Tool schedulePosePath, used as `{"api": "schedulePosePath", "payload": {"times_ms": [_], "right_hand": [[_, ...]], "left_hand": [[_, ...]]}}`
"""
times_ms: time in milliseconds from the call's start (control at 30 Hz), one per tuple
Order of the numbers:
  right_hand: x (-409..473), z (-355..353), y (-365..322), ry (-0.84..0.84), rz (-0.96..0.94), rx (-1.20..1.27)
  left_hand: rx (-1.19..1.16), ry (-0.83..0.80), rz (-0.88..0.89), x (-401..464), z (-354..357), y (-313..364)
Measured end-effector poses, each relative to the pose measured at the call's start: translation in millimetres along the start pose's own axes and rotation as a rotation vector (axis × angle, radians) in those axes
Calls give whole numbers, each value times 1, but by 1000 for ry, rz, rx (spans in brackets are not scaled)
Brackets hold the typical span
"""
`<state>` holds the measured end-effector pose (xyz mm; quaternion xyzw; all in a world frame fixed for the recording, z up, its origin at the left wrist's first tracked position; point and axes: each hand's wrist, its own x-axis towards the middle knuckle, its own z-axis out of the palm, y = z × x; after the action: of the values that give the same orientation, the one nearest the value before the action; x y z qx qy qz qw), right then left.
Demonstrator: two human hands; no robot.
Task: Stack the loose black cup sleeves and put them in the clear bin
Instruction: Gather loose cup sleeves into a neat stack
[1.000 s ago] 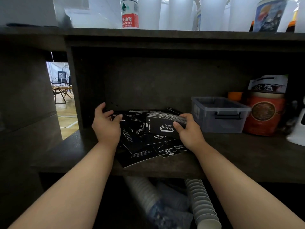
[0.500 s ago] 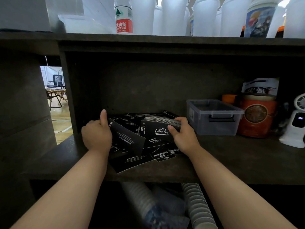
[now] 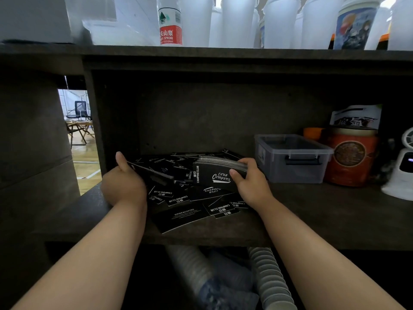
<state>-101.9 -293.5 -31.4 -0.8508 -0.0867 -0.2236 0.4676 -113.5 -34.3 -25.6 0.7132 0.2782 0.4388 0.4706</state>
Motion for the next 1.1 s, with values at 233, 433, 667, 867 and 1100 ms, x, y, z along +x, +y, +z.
{"api": "schedulePosePath", "payload": {"times_ms": [233, 433, 667, 867, 1100], "right_hand": [[0, 0, 1, -3, -4, -4], [1, 0, 2, 3, -8, -7], [1, 1, 2, 12, -13, -10], [3, 1, 3, 73, 1, 3], [2, 1, 4, 74, -10, 2]], "left_hand": [[-149, 3, -108, -3, 5, 6], [-307, -204, -162, -1, 17, -4], [-181, -475, 66, -7, 22, -9], [-179, -496, 38, -1, 24, -8], [-269, -561, 144, -6, 24, -4]]}}
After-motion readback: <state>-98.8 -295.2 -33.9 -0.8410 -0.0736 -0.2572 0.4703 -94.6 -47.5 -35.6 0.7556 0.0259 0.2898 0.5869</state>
